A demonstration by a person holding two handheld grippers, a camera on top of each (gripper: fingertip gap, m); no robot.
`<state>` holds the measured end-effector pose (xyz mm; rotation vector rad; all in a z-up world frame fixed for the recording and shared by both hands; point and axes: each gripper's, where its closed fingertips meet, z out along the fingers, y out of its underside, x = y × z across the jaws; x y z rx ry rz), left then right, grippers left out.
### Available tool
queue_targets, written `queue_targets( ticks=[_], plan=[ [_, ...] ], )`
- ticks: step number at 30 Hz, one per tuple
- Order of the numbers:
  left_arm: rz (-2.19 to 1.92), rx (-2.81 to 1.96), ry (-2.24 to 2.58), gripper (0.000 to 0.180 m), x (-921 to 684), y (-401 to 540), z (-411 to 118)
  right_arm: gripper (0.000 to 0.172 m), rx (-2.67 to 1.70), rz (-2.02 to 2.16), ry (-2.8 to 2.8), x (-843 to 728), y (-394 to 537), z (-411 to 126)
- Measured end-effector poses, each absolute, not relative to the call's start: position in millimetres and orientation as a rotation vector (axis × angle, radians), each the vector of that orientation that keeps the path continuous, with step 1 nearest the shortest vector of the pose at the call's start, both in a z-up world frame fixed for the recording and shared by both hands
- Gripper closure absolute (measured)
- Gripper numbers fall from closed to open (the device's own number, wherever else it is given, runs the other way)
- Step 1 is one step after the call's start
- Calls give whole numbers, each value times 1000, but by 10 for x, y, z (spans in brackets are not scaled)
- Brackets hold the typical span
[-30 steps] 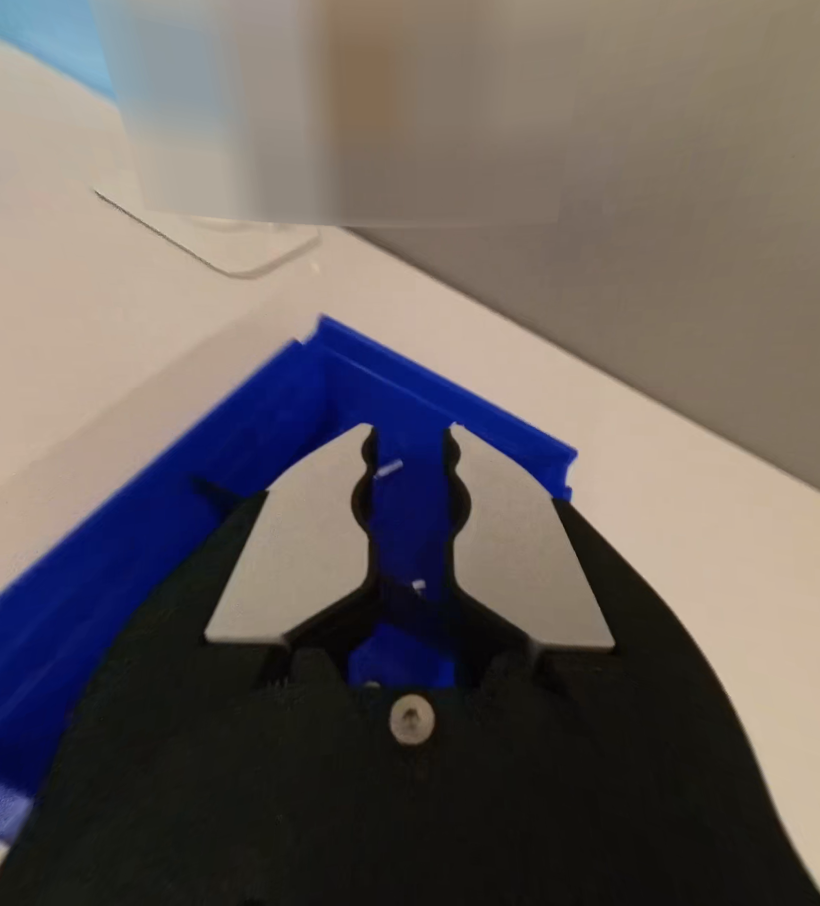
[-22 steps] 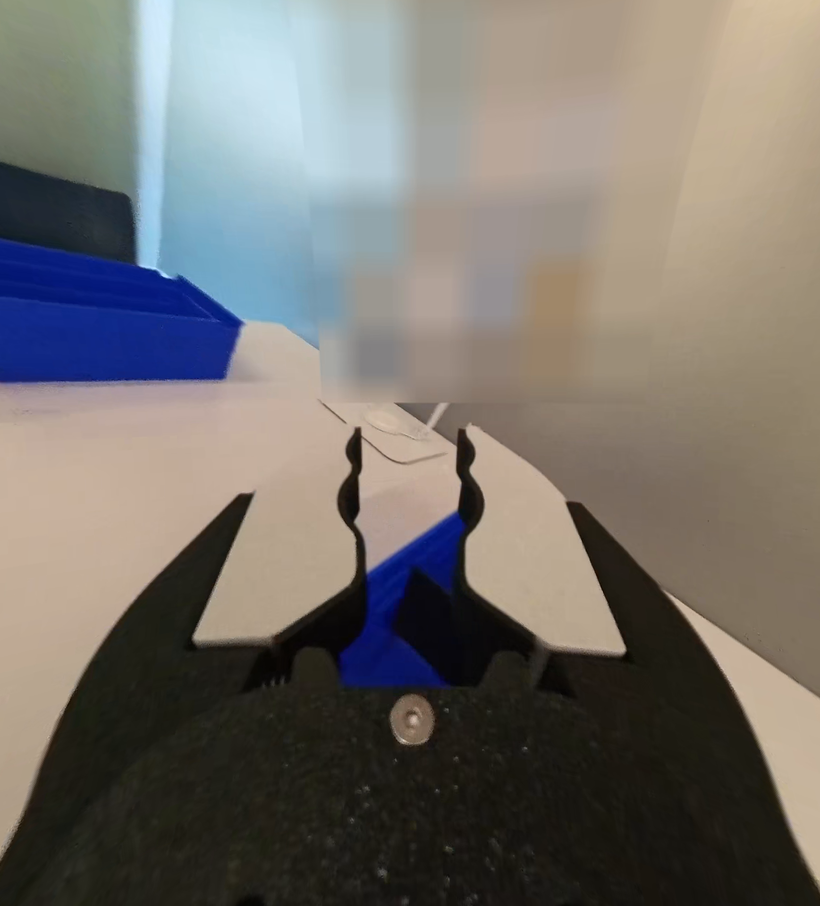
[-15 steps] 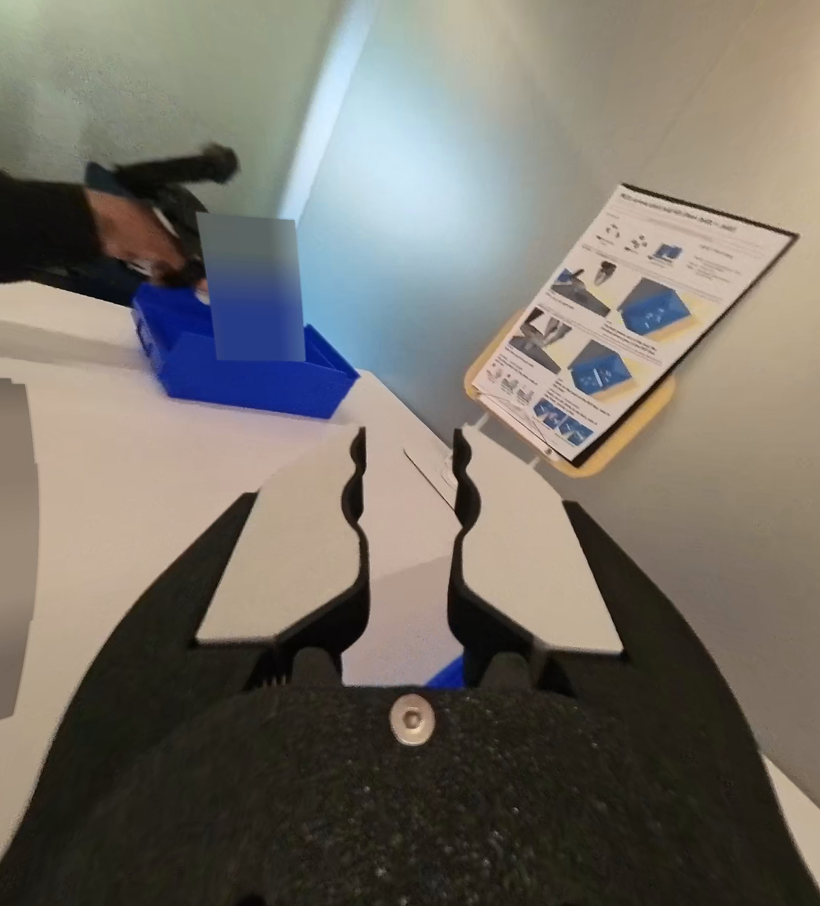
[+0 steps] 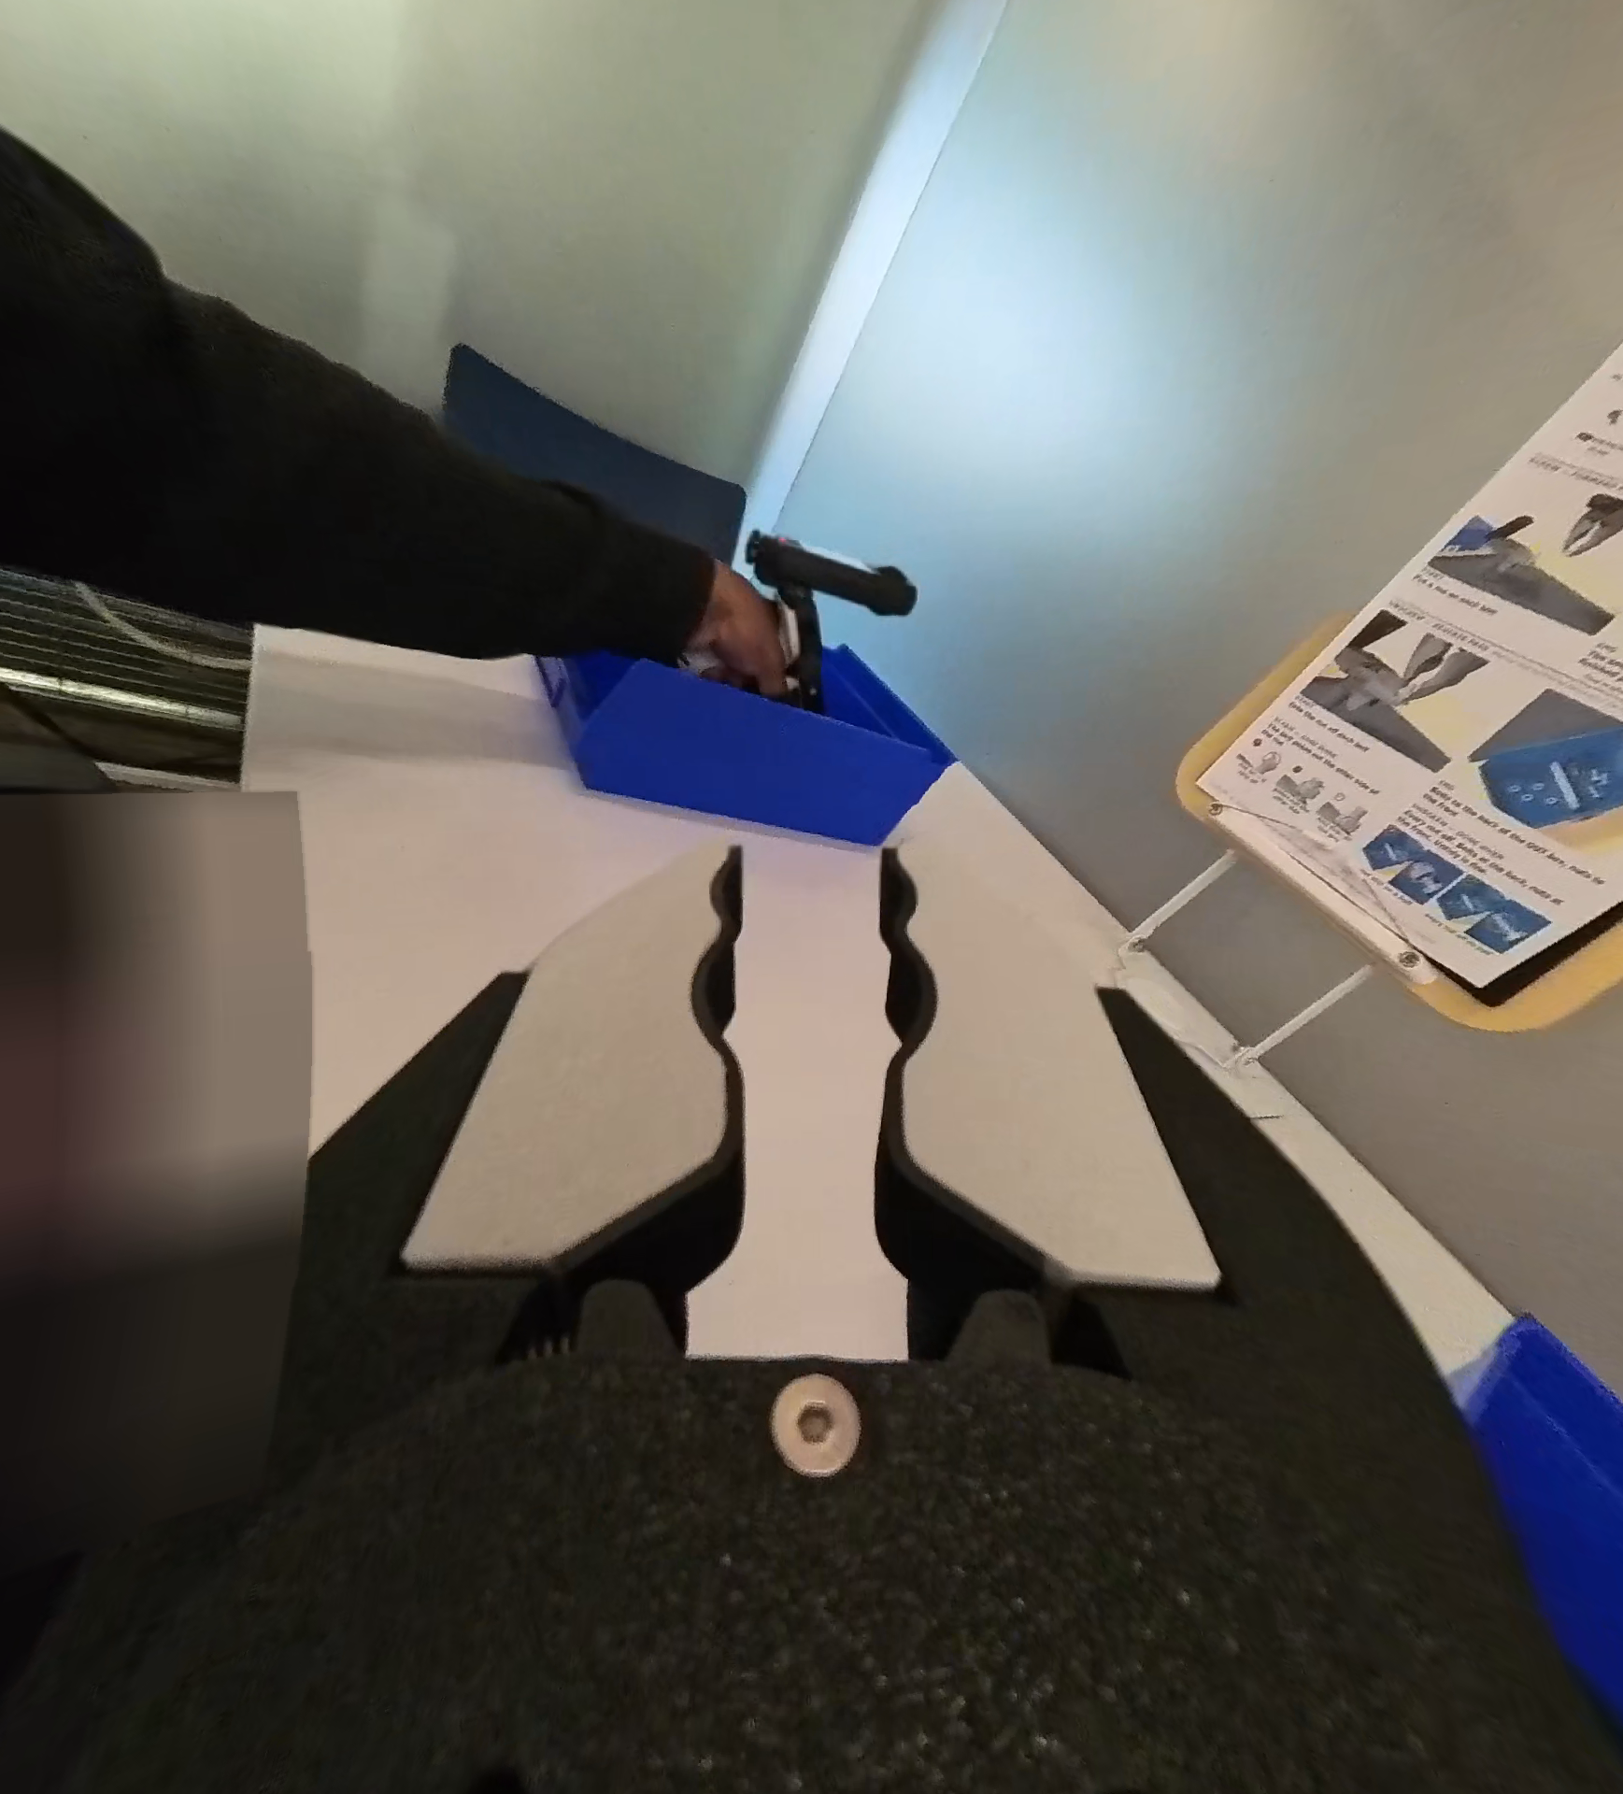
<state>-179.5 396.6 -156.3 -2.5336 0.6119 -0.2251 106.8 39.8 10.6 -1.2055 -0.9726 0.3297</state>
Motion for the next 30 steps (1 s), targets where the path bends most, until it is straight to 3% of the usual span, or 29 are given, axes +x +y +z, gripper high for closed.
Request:
queue_targets(
  ticks=[4,6,14,20,25,30],
  plan=[
    [-219,-2619,609,143,-1825,3912,-1707,145,-1206,322,-995,1002,383,57],
    [-234,-2601,619,157,-1812,3902,-1704,145,-1204,324,-999,990,369,43],
    [-276,-2437,596,162,-1826,3886,-1533,145,-1180,346,-981,963,346,20],
    [-441,-1982,526,163,-1659,3485,-488,145,-1122,330,-975,872,356,48],
    [-932,-1452,492,164,-1050,2342,600,147,-1079,346,-917,676,411,129],
    [-1400,-1052,462,164,-352,1177,909,147,-1049,462,-792,430,442,249]
  ],
)
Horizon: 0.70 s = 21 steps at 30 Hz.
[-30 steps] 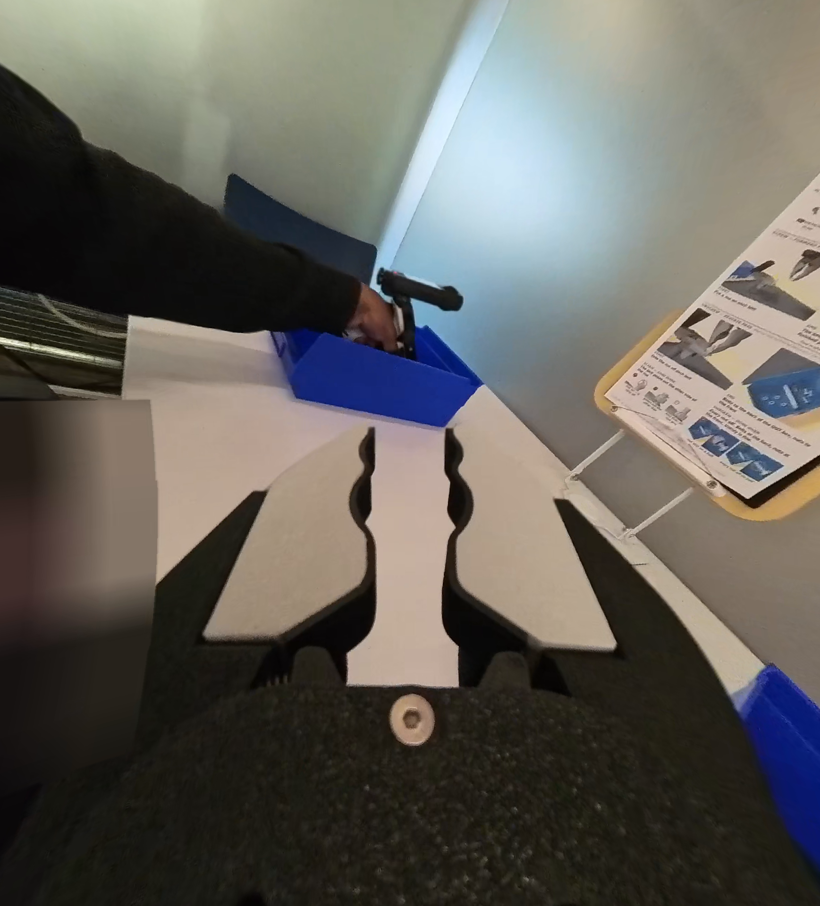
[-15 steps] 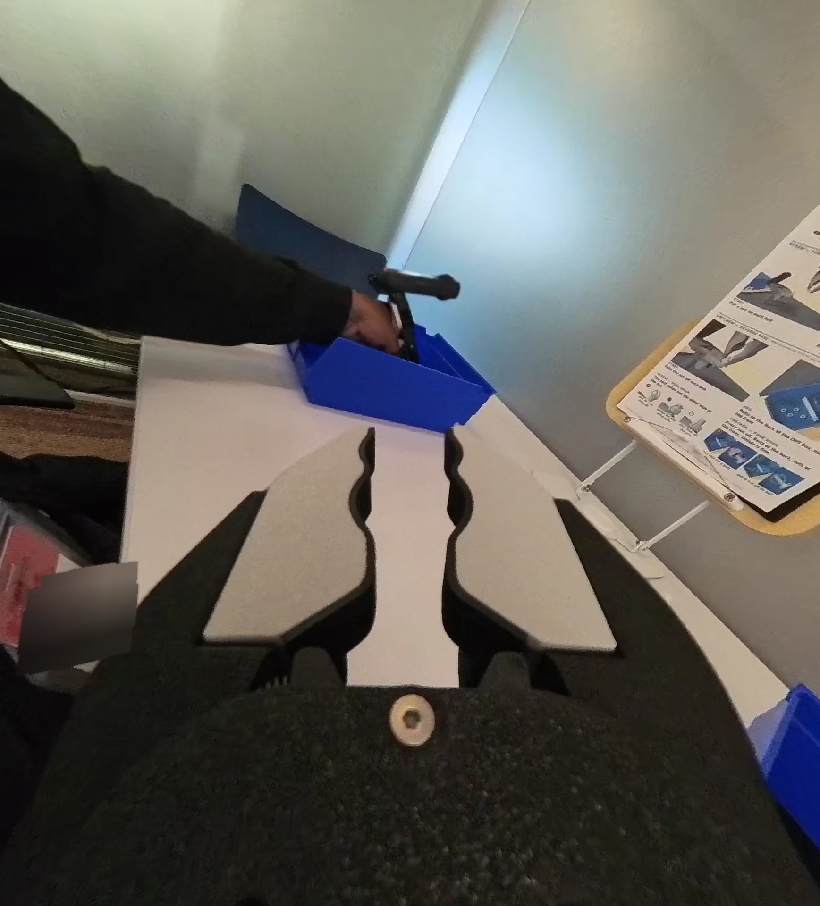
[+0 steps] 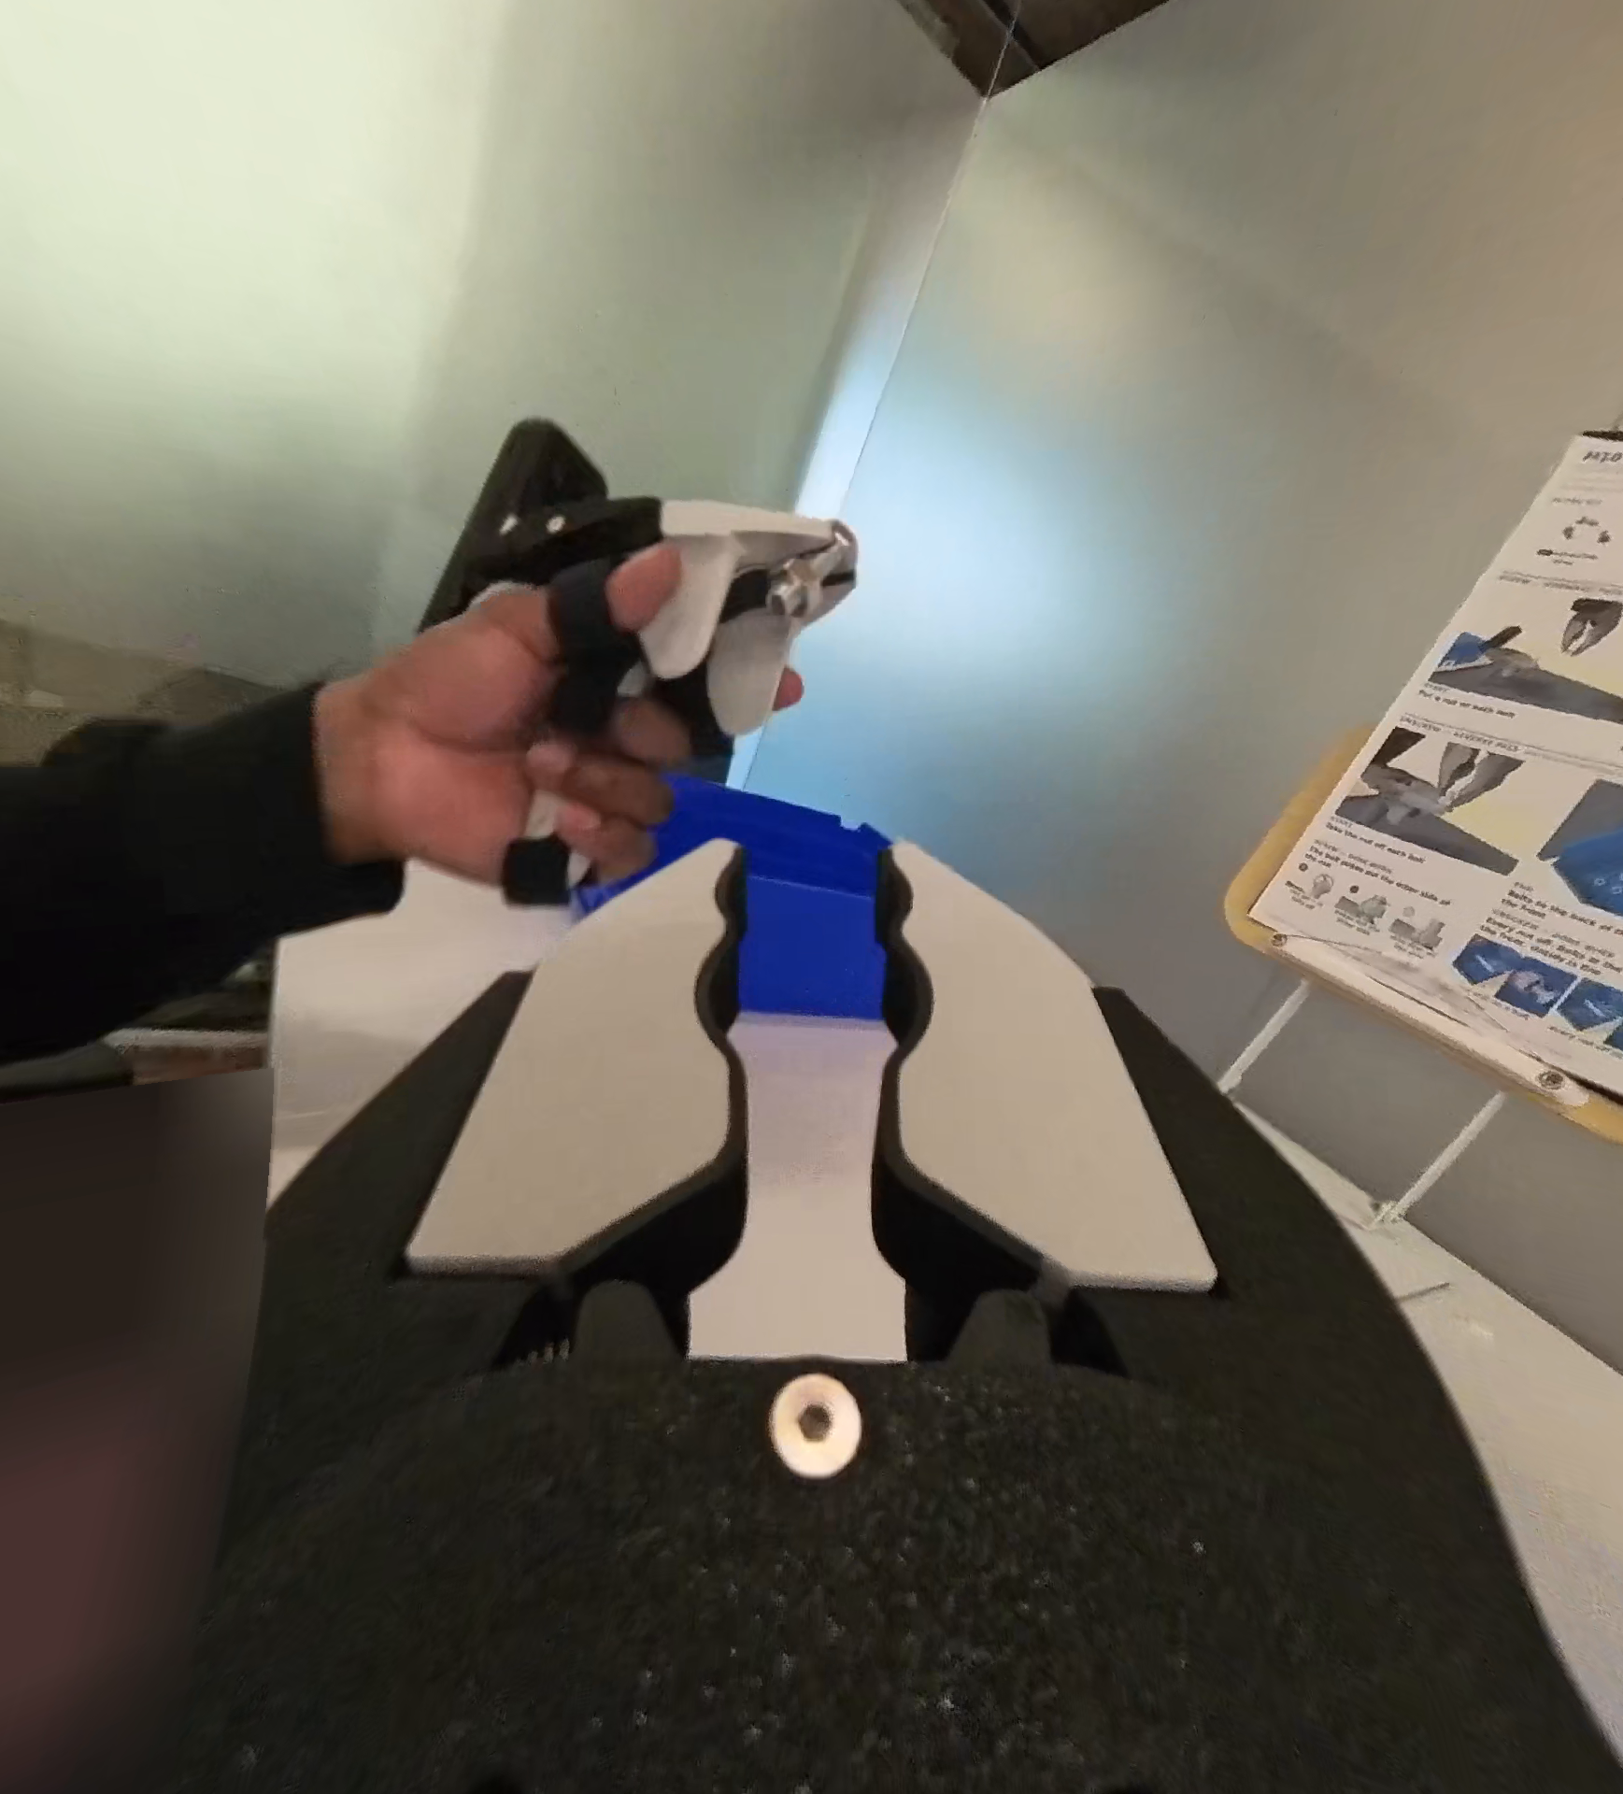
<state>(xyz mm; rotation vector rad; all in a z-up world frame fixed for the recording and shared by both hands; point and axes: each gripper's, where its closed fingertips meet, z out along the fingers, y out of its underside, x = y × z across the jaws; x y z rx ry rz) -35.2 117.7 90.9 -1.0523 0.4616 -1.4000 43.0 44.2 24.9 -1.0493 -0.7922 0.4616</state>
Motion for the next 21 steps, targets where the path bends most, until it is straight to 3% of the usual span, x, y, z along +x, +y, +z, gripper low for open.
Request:
queue_targets(
  ticks=[5,21],
  plan=[
    [-1704,-1002,391,164,152,705,710,146,-968,288,-835,301,411,281],
    [-1748,-1065,476,164,625,432,454,145,-906,144,-794,290,413,290]
  ],
)
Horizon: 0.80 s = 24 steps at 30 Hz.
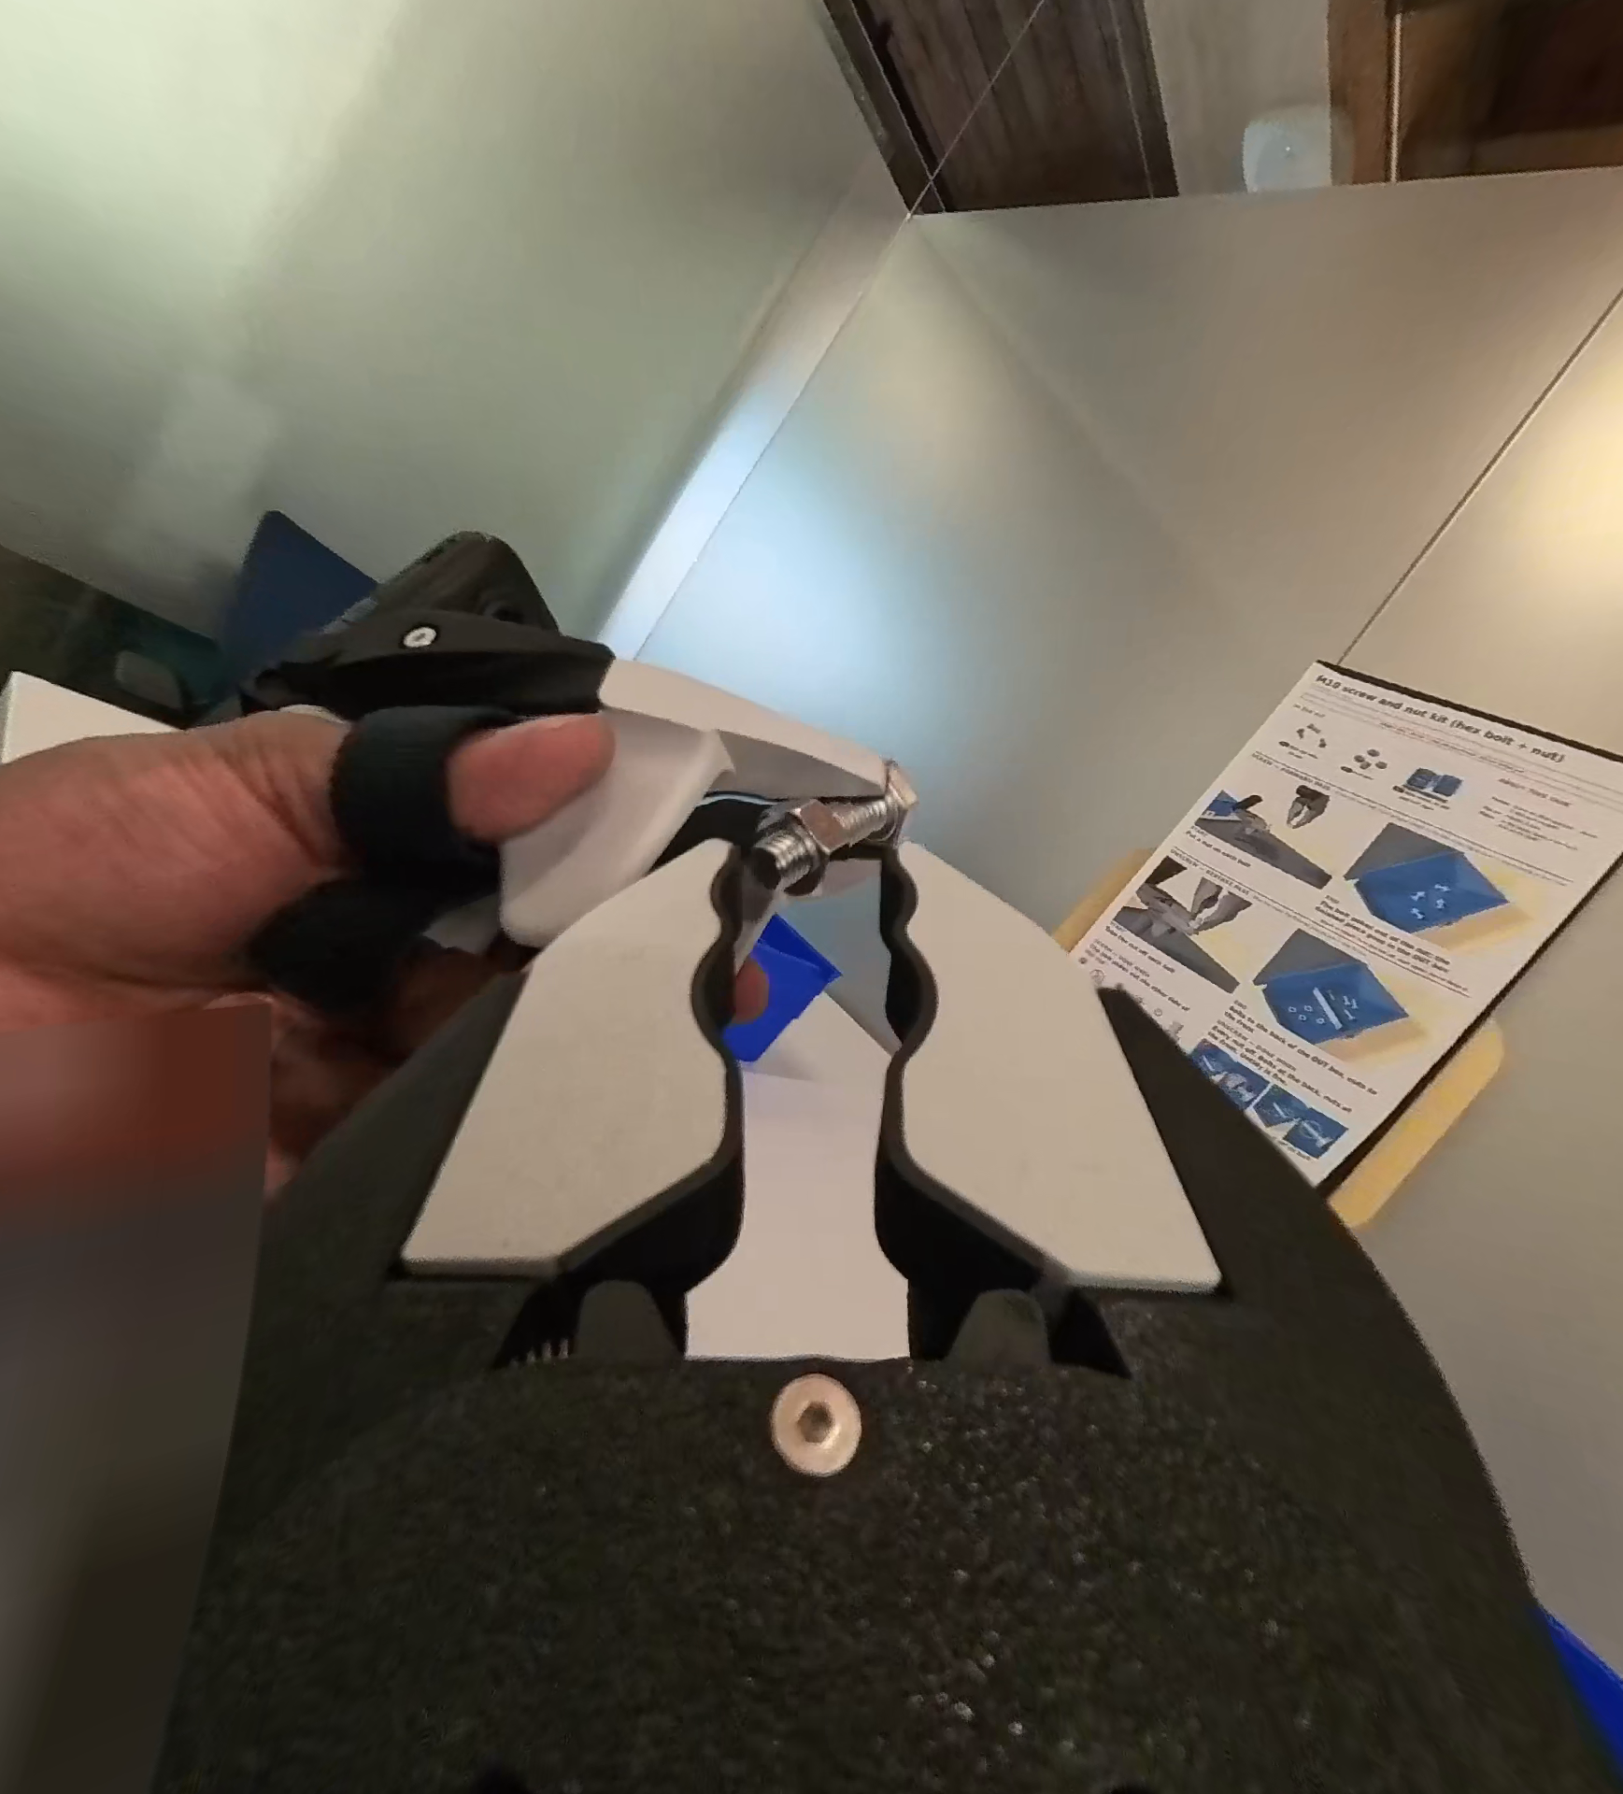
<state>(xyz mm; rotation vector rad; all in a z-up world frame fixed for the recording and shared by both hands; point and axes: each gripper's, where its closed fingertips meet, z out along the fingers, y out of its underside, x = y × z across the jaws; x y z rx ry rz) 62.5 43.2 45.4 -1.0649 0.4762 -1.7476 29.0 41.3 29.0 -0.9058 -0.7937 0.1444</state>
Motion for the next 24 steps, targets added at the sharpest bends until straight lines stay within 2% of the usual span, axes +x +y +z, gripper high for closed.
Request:
queue_targets(
  ticks=[3,10,14,20,24],
  plan=[
    [-1755,-1067,488,164,625,397,455,152,-896,144,-816,286,386,273],
    [-1705,-1054,639,162,655,320,392,154,-892,265,-947,342,262,213],
    [-1501,-1036,785,150,580,332,290,154,-933,517,-1088,449,117,119],
    [-1243,-1009,1183,145,448,157,36,154,-1134,988,-1246,622,-87,-59],
    [-855,-979,1436,140,518,124,-215,154,-1287,1132,-1219,629,-51,-141]
  ],
)
